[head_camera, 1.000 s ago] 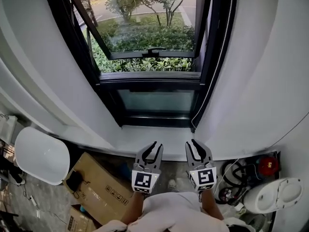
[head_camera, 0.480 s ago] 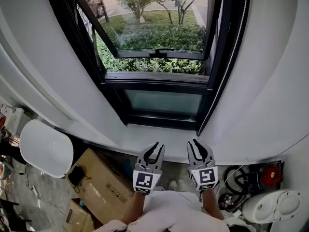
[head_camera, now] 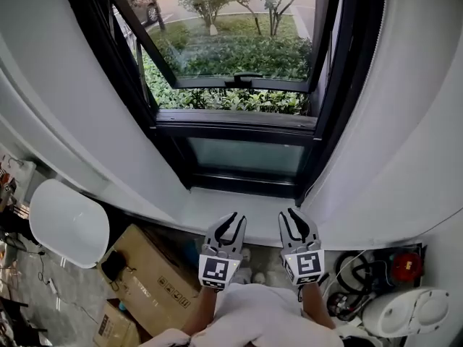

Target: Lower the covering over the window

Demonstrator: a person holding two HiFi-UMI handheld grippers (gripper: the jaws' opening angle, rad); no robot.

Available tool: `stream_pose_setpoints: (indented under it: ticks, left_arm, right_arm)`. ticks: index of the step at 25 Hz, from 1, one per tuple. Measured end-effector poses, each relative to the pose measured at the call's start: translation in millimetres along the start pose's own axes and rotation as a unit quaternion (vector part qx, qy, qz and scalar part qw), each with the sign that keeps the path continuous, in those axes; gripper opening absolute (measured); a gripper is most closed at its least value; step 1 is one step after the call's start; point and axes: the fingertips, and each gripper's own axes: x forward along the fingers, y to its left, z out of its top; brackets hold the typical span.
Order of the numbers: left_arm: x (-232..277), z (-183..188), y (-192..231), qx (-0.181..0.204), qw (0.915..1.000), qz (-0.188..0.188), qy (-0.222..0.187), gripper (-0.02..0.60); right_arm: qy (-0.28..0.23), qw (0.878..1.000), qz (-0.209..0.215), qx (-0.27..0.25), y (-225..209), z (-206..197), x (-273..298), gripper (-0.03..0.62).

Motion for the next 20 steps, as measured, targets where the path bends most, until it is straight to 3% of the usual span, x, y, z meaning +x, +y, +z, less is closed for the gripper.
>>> stream_pose_setpoints:
  ticks: [20]
  left_arm:
    - [118,2,48,-0.001,0.9965,-0.082,-0.016,0.081]
  right_arm:
    - [0.011,0.997,-0.075,-0.001,-58,5,92,0.08]
